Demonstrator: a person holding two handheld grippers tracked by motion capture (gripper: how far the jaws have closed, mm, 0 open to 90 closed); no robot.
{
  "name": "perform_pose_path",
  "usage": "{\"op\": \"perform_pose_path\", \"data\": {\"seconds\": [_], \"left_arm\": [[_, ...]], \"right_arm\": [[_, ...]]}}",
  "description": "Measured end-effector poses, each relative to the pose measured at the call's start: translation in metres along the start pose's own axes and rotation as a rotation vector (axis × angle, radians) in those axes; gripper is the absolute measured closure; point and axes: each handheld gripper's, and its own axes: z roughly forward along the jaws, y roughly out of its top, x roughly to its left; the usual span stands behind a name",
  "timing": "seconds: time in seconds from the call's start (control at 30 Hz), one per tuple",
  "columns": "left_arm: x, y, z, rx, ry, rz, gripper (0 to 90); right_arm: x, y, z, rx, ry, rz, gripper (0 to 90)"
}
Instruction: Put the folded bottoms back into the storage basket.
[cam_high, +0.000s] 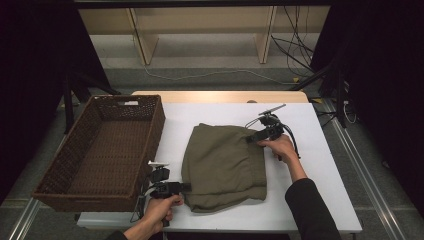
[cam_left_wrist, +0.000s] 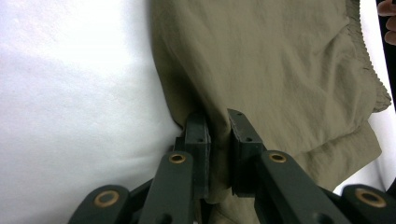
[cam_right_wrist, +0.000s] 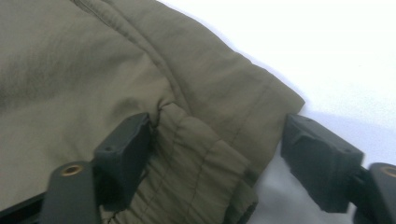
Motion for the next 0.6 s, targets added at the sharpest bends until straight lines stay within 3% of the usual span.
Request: {"op": "perform_pose_path", "data": {"seconds": [0.27, 0.33, 0.4, 0.53, 0.6], "left_arm": [[-0.0010, 0.0003, 0.0004, -0.002, 0.001, 0.003, 80.2], [-0.0012, 0.0004, 0.0002, -0.003, -0.003, 0.007, 81.6], [-0.0011, 0.0004, 0.0001, -0.003, -0.004, 0.009, 81.9], [-0.0024, 0.0003, -0.0001, -0.013, -0.003, 0.017, 83.6], [-0.0029, 0.0003, -0.0004, -0.016, -0.004, 0.018, 84.0]], "right_arm": [[0.0030, 0.0020, 0.0009, 0.013, 0.008, -0.008, 46.6], [0.0027, 0.0023, 0.0014, 0.019, 0.035, 0.007, 56.2], [0.0023, 0.0023, 0.0015, 0.017, 0.040, 0.009, 59.2], [-0.0037, -0.0001, -0.0025, -0.007, 0.115, 0.080, 76.1], [-0.0039, -0.0011, -0.0043, -0.015, 0.128, 0.089, 78.4]]}}
